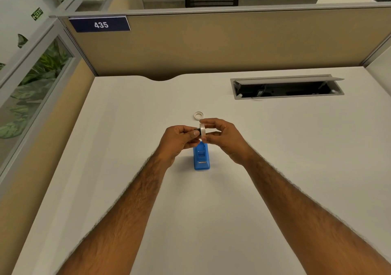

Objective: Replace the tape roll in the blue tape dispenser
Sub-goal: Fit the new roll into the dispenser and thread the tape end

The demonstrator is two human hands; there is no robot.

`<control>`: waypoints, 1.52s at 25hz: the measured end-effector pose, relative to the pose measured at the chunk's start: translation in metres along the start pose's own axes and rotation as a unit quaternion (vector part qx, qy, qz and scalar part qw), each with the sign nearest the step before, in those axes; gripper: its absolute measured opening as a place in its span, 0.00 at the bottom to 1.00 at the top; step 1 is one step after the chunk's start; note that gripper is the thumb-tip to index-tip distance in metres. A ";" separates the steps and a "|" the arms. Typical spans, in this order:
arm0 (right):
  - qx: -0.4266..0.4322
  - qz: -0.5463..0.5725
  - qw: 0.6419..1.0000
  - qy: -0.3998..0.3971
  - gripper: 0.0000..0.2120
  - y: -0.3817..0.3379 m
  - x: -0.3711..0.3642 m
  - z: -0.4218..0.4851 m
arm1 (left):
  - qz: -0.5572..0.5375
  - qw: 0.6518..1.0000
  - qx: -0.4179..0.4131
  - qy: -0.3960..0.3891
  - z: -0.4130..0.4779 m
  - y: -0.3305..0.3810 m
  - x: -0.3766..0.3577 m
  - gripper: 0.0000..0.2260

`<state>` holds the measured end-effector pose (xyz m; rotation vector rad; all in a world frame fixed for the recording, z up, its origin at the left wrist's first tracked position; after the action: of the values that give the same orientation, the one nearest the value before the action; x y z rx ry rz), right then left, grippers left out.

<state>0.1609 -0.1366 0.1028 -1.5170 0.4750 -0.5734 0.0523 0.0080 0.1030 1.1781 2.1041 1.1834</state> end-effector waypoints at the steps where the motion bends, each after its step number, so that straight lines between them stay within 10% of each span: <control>1: 0.001 -0.004 1.000 0.000 0.23 0.000 0.000 0.000 | 0.001 1.000 0.001 -0.003 -0.001 0.000 0.000 0.10; 38: -0.034 0.022 0.998 -0.039 0.22 0.001 0.001 -0.002 | 0.053 0.997 -0.041 0.029 -0.011 0.000 -0.003 0.06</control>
<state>0.1604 -0.1386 0.1017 -1.5831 0.4714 -0.4659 0.0465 0.0003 0.1089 1.2459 2.0364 1.3536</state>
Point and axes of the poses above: each hand's wrist, its own z-axis towards the middle knuckle, its own x-axis out of the back of the hand, y = z × x, the point moved 1 cm from there along z, towards the middle knuckle, and after that the axes turned 10 degrees about x, right-handed, at the moved point
